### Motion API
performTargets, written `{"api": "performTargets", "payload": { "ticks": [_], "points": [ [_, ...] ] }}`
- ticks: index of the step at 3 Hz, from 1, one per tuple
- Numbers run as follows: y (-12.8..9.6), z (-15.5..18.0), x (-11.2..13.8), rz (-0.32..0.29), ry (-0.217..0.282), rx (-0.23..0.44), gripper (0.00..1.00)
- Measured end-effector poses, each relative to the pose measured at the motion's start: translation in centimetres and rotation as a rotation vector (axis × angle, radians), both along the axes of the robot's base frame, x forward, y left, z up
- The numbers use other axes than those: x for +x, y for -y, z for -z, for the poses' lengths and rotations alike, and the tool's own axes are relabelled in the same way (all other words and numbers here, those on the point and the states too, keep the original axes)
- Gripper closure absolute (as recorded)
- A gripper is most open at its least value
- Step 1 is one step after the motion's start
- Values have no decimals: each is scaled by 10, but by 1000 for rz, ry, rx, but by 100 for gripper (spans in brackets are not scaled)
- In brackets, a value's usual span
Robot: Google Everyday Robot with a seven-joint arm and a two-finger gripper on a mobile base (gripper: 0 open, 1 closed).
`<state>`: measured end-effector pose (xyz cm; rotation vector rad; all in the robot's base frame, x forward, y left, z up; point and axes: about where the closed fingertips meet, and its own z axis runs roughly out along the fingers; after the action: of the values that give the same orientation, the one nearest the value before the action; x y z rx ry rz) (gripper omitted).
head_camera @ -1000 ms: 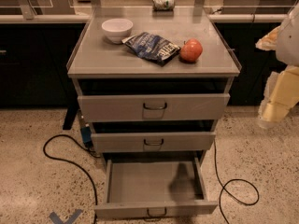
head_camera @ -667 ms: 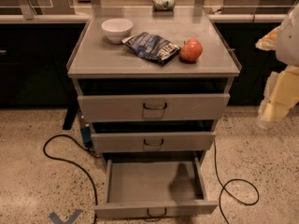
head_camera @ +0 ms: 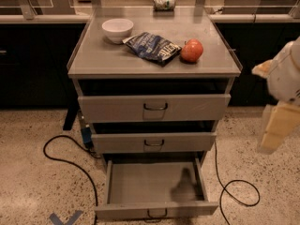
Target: Close bottom drawer
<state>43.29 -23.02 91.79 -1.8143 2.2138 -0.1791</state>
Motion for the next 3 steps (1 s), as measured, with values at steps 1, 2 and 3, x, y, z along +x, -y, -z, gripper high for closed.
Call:
{"api": "performTargets", "payload": {
  "ticks": [1, 2, 3],
  "points": [
    [14, 70, -16, -49, -13, -25, 0],
    [28, 176, -41, -98, -77, 2, 0],
    [36, 312, -86, -127, -195, 69, 0]
  ]
}}
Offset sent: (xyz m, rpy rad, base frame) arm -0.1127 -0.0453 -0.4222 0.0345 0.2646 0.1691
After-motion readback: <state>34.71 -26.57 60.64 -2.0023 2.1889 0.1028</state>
